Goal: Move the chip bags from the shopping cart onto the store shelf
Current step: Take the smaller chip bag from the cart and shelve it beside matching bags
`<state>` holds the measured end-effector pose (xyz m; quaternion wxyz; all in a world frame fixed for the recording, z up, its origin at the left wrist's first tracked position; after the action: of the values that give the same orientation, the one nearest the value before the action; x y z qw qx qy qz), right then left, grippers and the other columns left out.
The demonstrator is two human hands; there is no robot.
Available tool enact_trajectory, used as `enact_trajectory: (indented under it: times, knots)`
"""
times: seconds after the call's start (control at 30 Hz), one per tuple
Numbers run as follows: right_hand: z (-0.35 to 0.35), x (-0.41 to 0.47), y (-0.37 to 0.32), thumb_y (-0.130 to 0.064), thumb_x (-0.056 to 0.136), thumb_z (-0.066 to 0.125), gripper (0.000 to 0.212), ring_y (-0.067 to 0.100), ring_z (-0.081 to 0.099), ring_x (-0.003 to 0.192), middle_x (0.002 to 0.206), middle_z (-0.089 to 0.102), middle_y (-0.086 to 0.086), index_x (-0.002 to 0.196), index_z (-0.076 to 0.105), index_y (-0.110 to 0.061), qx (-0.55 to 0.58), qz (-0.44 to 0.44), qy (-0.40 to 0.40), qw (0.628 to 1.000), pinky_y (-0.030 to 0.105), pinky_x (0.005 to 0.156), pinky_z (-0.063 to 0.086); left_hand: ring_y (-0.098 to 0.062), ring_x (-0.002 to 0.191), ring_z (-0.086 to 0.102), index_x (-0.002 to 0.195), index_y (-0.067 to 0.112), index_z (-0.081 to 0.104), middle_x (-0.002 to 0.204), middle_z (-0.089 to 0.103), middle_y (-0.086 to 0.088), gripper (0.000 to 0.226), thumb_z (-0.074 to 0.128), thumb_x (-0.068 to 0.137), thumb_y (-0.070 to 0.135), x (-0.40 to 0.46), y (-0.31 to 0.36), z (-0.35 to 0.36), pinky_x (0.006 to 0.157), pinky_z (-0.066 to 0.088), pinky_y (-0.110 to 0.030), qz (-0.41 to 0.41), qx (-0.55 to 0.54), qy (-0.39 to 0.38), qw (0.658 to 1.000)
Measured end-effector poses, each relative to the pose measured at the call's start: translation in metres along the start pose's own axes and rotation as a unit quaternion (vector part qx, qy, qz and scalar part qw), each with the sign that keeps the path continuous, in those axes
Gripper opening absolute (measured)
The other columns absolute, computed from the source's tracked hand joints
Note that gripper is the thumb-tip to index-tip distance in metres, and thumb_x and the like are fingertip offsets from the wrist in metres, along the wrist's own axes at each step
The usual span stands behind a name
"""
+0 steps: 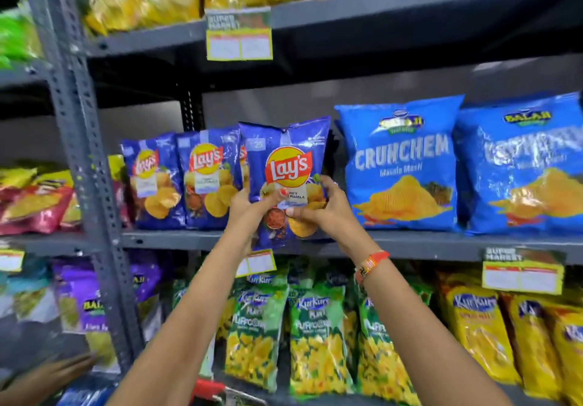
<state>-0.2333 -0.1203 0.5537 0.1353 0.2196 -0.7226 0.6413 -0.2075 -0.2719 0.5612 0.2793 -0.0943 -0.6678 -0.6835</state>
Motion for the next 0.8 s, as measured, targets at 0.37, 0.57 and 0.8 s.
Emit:
enact_trajectory:
  times: [0.37,0.57,0.8]
  knots:
    - [0.006,0.027,0.011,-0.017,0.063,0.084,0.078,0.018,0.057,0.107,0.126,0.059,0.009,0.129,0.044,-0.015,-0.075,-0.005,0.108,0.991,0.024,0.086,0.043,-0.018,0.106,0.056,0.126,0.007,0.047,0.115,0.056,-0.001,0.053,0.069,0.078,0.010,0.038,-0.019,0.003,0.091,0.048,-0.028,0.040,0.095,0.049,0.993]
    - [0.005,0.021,0.011,-0.024,0.059,0.086,0.087,0.029,0.050,0.120,0.130,0.052,0.015,0.132,0.040,-0.011,-0.123,-0.042,0.145,0.981,0.038,0.101,0.045,-0.020,0.129,0.043,0.140,0.013,0.031,0.144,0.042,-0.008,0.073,0.070,0.078,0.018,0.025,-0.028,-0.004,0.108,0.038,-0.041,0.055,0.111,0.089,0.988]
    - [-0.003,0.007,0.016,-0.022,0.063,0.084,0.091,0.030,0.041,0.130,0.136,0.045,0.017,0.138,0.033,-0.009,-0.137,-0.035,0.136,0.981,0.044,0.108,0.039,-0.012,0.126,0.042,0.139,0.019,0.033,0.144,0.042,-0.003,0.066,0.066,0.082,0.023,0.005,-0.027,-0.010,0.106,0.036,-0.036,0.076,0.112,0.092,0.986]
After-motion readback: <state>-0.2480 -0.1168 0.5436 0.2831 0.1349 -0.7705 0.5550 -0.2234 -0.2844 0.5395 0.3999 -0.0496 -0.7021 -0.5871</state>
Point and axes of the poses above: each hand's wrist, its own x-axis towards the middle knuckle, its own z-axis out of the palm, y = z × x, the point moved 7 cm from there along x, towards the middle knuckle
